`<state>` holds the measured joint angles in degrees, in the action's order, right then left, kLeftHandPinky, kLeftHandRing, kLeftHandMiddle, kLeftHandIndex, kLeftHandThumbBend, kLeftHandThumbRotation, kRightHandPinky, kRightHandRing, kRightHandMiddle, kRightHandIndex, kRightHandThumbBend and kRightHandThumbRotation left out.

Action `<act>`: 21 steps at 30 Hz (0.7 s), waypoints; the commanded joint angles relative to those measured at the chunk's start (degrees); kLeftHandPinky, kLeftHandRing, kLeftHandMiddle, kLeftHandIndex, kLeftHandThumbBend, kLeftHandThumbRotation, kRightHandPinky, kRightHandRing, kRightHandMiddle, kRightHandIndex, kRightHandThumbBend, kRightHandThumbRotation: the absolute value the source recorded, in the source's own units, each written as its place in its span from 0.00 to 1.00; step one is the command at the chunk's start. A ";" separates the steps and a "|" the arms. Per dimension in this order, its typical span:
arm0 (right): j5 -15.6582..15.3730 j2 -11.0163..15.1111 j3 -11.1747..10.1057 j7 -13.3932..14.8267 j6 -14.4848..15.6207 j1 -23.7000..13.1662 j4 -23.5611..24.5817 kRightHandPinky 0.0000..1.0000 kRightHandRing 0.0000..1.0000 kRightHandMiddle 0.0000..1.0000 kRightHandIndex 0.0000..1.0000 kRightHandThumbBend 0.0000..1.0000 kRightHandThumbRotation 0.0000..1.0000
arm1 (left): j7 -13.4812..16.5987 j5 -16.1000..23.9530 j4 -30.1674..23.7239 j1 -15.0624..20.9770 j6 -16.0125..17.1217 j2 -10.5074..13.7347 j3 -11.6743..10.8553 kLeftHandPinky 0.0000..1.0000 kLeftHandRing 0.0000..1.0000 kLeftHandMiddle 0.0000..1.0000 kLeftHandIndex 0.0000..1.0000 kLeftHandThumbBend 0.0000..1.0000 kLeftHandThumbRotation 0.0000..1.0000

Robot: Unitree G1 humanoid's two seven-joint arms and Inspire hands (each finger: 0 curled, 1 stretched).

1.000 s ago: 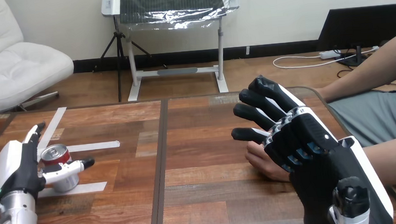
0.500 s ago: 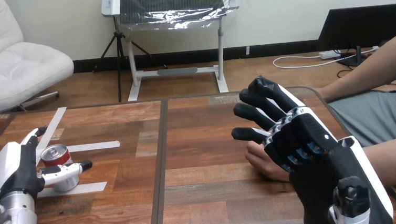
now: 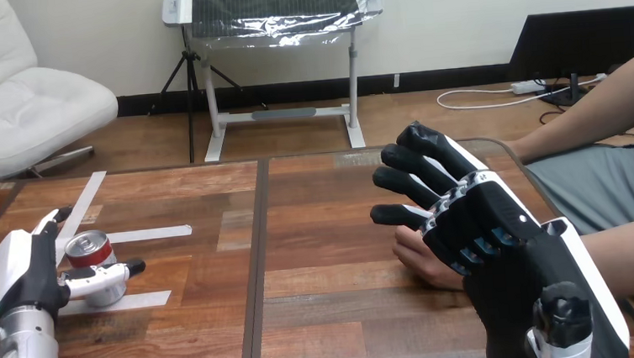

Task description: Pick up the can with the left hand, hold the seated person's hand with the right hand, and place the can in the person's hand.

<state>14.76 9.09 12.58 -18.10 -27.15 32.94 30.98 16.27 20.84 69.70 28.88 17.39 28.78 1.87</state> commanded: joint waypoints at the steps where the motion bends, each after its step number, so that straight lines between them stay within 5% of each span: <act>1: 0.38 -0.77 -0.49 0.15 -0.93 -2.91 0.01 0.77 0.86 0.88 0.89 1.00 0.89 | 0.23 -0.23 0.07 5.14 -0.25 0.35 0.59 0.84 0.93 0.92 0.89 0.94 0.27; 21: 0.88 -0.41 -0.90 -0.37 -1.11 -3.34 0.06 0.76 0.85 0.87 0.88 1.00 0.88 | -1.01 0.23 -0.14 6.60 -4.73 -0.03 1.53 0.81 0.92 0.91 0.88 0.90 0.23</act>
<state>14.86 9.11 12.32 -18.24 -27.16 32.73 30.73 15.48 20.91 69.92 30.27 13.35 28.64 2.40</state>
